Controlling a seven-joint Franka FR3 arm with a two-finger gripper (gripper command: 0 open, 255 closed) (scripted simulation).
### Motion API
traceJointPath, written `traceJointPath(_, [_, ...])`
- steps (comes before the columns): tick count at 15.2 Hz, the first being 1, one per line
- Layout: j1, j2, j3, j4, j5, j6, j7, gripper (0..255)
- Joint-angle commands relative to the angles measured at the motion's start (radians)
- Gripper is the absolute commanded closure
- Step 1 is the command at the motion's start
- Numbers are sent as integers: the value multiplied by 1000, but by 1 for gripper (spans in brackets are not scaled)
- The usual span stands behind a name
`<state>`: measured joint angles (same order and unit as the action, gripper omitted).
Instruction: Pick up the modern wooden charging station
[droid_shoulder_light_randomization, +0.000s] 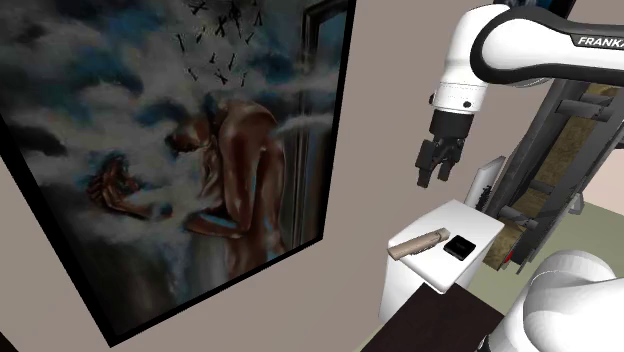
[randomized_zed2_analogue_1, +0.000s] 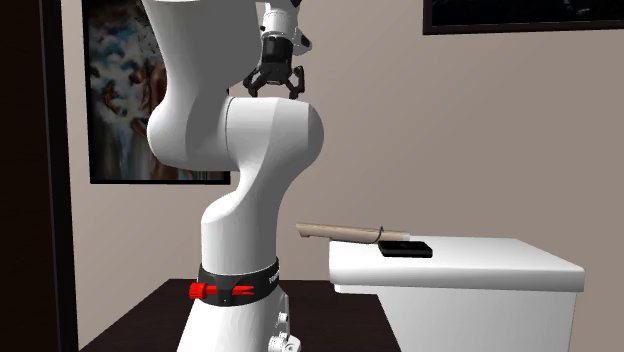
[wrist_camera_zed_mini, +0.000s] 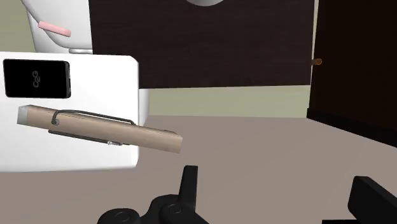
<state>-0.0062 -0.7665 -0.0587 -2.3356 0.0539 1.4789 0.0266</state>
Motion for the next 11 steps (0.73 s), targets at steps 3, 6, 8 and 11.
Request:
traceJointPath(3, [13, -37, -39, -74, -35, 40, -103, 0])
traceJointPath(6, [30, -80, -105, -174, -94, 104, -257, 0])
traceJointPath(8, [39, -99, -154, -232, -137, 151, -359, 0])
traceJointPath(11, [49, -108, -234, -308, -207, 228, -514, 0])
